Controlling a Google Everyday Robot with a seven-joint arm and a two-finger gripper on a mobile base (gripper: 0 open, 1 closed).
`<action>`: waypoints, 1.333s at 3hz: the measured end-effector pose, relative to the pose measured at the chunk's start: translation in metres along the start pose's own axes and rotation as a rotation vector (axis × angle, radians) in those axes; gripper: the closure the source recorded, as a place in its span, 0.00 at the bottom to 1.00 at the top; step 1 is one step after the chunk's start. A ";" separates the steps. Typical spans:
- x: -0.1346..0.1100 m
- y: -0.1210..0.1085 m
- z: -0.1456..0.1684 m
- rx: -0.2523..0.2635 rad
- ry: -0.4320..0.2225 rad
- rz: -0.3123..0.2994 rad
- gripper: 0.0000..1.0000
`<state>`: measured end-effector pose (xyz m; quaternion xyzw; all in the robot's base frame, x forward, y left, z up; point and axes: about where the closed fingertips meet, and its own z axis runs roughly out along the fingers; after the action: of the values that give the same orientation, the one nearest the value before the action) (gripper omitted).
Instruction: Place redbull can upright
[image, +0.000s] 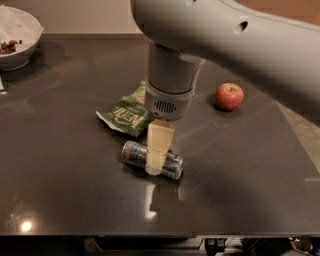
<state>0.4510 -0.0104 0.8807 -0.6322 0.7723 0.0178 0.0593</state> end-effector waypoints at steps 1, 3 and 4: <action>-0.015 0.012 0.019 0.005 0.049 -0.001 0.00; -0.036 0.029 0.037 0.005 0.091 -0.005 0.00; -0.040 0.032 0.044 0.009 0.104 0.006 0.00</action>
Offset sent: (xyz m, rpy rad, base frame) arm -0.0216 0.0480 -0.0491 -0.1279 0.0379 0.0002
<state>0.4307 0.0394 0.8403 -0.6295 0.7765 -0.0182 0.0218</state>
